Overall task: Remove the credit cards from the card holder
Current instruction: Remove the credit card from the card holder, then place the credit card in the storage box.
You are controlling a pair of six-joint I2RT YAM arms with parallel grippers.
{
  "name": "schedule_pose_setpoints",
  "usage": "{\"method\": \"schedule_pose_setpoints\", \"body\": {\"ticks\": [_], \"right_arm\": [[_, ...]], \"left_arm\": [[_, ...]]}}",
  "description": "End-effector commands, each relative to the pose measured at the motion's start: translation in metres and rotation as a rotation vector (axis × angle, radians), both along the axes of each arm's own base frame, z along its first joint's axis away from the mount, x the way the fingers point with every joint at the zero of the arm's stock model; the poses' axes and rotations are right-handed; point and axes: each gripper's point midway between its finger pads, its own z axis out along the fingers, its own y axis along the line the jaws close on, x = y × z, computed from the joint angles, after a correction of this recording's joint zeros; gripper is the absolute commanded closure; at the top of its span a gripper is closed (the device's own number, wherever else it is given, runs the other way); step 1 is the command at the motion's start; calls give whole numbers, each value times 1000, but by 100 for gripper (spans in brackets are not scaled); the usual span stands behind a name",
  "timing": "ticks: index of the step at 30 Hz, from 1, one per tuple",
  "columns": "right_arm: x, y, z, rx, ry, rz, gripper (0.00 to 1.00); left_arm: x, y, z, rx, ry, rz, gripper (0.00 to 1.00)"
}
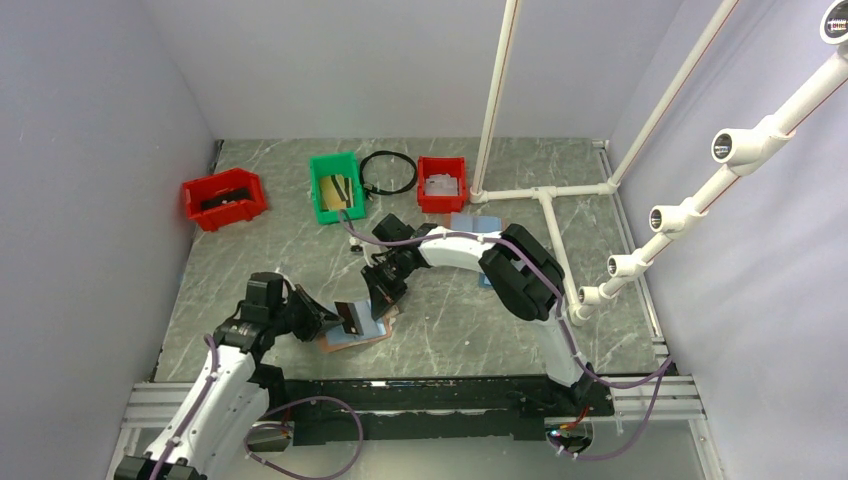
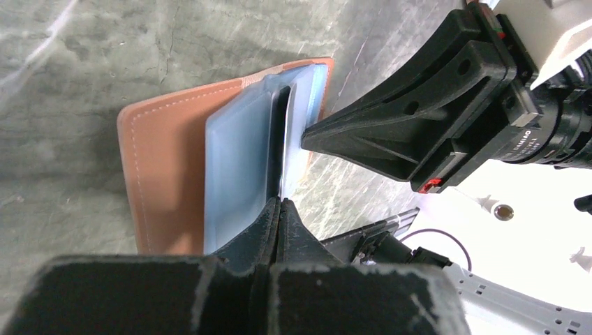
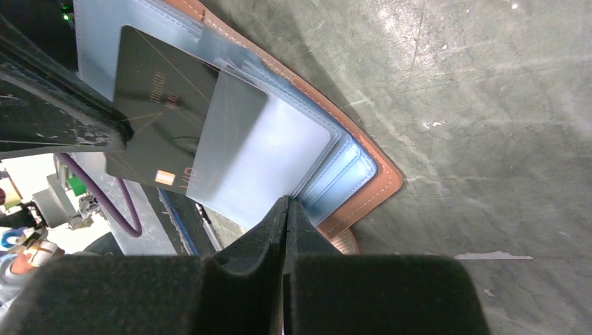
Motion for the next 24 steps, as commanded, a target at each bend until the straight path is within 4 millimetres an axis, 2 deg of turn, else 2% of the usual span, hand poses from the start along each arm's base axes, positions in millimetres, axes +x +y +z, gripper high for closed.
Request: {"method": "schedule_pose_setpoints", "body": {"ticks": [1, 12, 19, 24], "right_arm": [[28, -28, -38, -149, -157, -40, 98], [46, -43, -34, -164, -206, -74, 98], [52, -45, -28, -156, -241, -70, 96], [53, -41, -6, -78, -261, -31, 88]], "left_arm": [[12, 10, 21, 54, -45, 46, 100], [19, 26, 39, 156, -73, 81, 100], [26, 32, 48, 188, -118, 104, 100], [38, 38, 63, 224, -188, 119, 100]]}}
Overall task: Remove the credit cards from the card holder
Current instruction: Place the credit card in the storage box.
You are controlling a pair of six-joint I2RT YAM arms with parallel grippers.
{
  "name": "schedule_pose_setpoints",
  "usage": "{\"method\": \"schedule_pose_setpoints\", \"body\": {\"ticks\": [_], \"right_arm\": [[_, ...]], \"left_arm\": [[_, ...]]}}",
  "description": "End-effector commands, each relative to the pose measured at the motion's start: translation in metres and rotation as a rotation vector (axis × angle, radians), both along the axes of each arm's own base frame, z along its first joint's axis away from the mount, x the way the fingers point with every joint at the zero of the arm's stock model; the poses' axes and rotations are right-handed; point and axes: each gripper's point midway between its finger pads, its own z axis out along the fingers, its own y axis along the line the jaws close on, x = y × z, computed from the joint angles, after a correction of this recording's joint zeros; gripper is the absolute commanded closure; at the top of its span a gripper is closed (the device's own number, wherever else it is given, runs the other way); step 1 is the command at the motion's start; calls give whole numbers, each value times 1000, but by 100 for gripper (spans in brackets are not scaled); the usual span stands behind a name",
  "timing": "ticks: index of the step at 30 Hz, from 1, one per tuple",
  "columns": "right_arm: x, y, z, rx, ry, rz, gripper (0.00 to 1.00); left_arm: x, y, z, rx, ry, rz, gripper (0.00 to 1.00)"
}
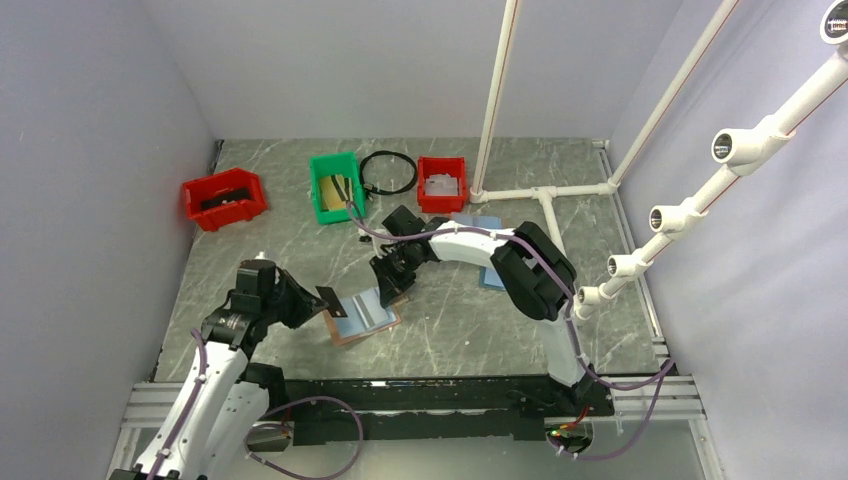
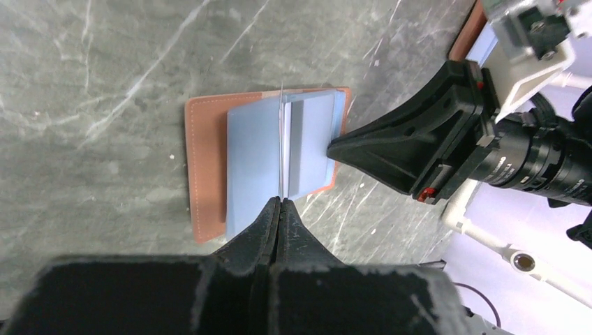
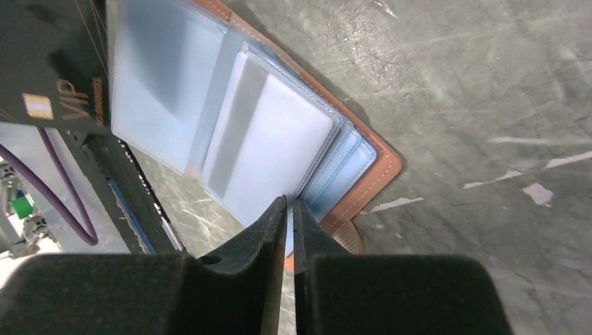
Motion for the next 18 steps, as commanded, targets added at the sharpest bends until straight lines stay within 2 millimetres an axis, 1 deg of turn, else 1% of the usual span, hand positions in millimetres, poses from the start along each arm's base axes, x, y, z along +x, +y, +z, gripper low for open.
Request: {"method": "schedule_pose_setpoints", "body": {"ticks": [1, 5, 9, 11, 13, 15, 16, 18], "right_arm": [[23, -21, -2, -37, -138, 16, 85], [12, -15, 30, 96, -147, 147, 71], [2, -14, 60, 200, -157, 227, 62], [0, -15, 70, 235, -160, 247, 58], [-1, -17, 78, 265, -161, 258, 55], [2, -20, 82, 275, -166, 253, 54], [4, -22, 84, 282, -168, 249, 54], [8, -25, 85, 292, -166, 242, 53]], "left_arm": [[22, 9, 31, 57, -130, 14, 100], [36, 11, 39, 76, -163, 14, 100], [53, 16, 46, 77, -172, 23, 100], [64, 20, 50, 70, -162, 43, 100], [76, 25, 55, 64, -168, 55, 100], [87, 30, 60, 55, -164, 70, 100], [93, 37, 61, 50, -157, 88, 100], [105, 45, 66, 40, -149, 95, 100]]}}
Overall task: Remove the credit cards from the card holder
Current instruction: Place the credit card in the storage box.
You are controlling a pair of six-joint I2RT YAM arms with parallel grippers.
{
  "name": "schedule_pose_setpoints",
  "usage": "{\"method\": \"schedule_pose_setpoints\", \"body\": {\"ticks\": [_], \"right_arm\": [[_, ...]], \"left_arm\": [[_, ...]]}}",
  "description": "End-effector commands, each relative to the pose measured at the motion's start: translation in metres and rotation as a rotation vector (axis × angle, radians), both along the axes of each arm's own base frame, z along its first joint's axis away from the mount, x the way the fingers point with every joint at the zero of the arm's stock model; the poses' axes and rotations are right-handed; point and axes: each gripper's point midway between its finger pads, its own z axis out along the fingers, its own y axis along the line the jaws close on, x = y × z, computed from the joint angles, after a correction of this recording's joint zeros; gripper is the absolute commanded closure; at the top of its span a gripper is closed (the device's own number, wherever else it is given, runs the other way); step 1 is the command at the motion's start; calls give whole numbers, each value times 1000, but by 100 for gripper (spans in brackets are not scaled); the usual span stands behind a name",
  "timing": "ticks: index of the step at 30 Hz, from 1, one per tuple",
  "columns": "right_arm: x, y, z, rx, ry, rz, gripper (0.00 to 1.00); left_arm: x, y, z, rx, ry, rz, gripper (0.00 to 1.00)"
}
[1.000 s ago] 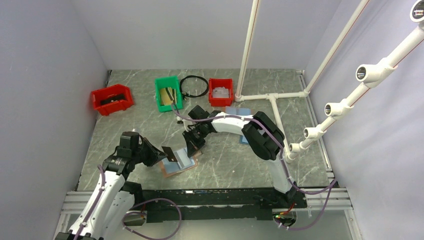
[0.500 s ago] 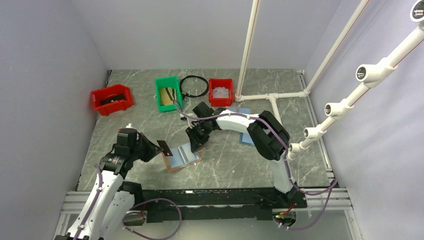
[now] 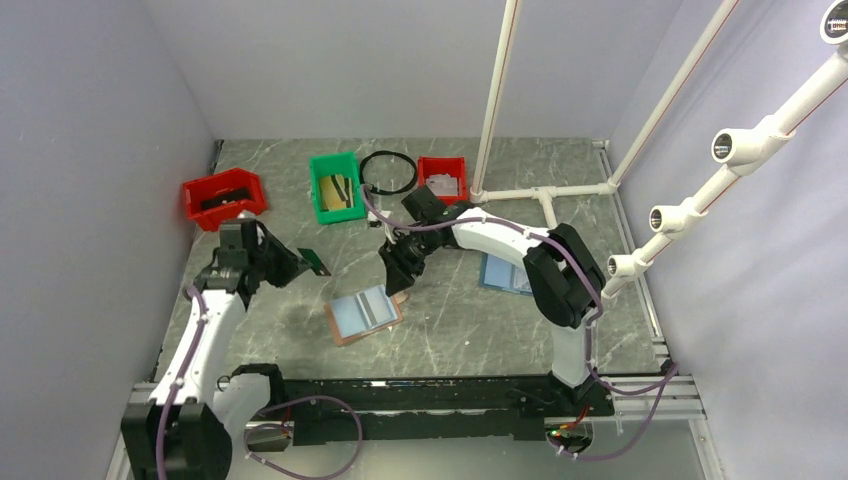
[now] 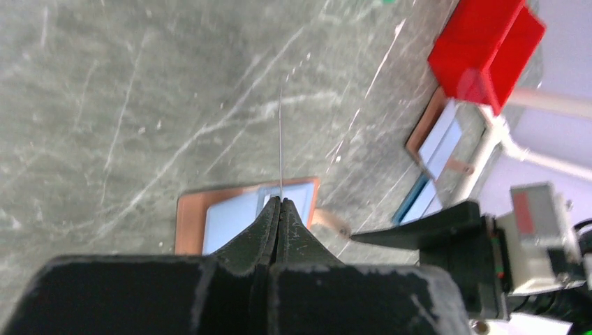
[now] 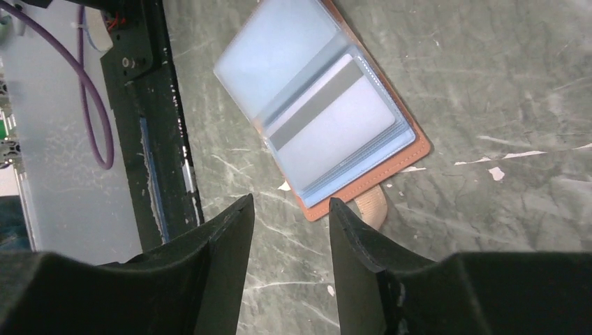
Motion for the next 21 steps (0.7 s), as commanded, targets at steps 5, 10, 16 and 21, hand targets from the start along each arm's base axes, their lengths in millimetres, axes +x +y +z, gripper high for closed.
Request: {"method": "schedule_pose_setpoints", "body": {"ticks": [5, 10, 16, 21], "right_arm": [[6, -10, 24, 91, -17, 24, 53], [8, -12, 28, 102, -20, 17, 53], [7, -12, 29, 110, -17, 20, 52], [5, -12, 30, 116, -14, 24, 52]], "left_arm": [[57, 43, 34, -26, -46, 46, 100], [89, 89, 42, -27, -6, 180, 100], [132, 148, 51, -10, 38, 402, 100], [158, 188, 53, 49, 109, 569, 100]]}}
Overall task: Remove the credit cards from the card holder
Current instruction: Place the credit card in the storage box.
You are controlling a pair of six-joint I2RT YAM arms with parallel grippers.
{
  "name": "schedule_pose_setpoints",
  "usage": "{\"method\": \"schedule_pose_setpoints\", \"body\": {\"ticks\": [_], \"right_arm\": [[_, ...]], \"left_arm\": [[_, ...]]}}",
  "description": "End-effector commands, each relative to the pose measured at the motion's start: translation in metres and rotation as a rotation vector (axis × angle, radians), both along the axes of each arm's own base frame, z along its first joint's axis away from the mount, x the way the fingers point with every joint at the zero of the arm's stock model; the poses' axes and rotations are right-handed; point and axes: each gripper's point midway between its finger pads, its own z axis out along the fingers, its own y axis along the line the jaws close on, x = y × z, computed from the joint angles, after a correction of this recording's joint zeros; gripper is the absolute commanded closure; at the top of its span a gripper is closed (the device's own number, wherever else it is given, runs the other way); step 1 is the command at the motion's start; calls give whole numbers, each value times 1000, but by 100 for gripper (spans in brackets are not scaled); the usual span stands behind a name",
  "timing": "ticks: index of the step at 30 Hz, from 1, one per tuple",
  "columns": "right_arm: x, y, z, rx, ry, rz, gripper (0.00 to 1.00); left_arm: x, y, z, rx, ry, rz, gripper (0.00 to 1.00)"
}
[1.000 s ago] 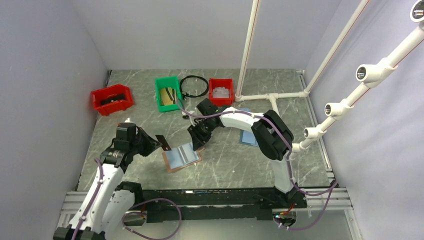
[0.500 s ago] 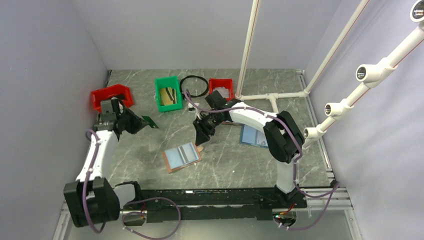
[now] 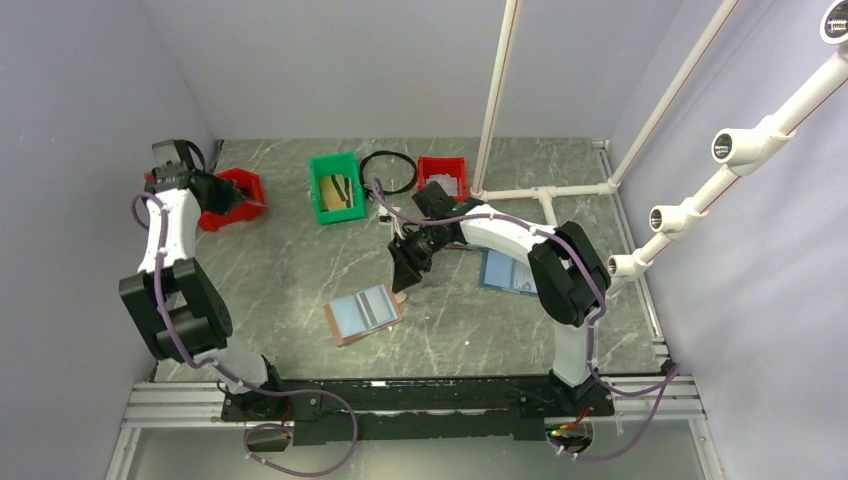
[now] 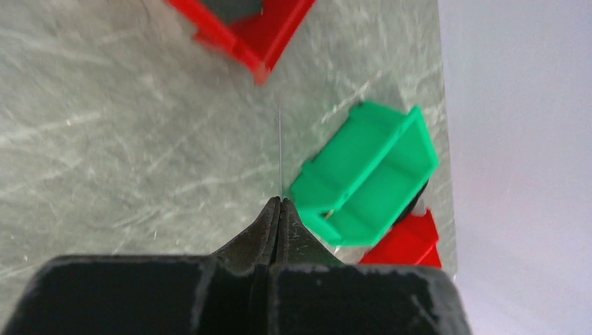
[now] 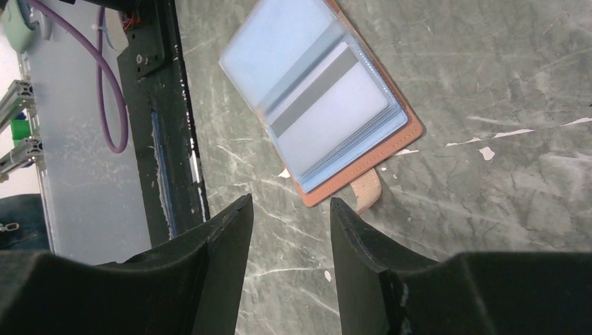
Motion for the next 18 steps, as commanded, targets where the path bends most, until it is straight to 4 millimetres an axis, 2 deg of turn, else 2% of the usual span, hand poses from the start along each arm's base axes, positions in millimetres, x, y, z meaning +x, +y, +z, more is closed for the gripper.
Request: {"method": "schedule_pose_setpoints", "body": {"ticks": [1, 7, 12, 18], "right_arm": [[-2, 3, 24, 70, -46, 30, 53], [-3, 3, 25, 77, -40, 32, 52], [-4, 3, 26, 81, -41, 34, 52], [-5, 2, 27, 84, -42, 33, 52]], "left_arm": [[17, 42, 9, 65, 62, 197, 100], [45, 71, 10, 90, 44, 305, 100], [67, 81, 2, 79, 9, 341, 100], [78, 99, -12, 99, 3, 434, 100]]}}
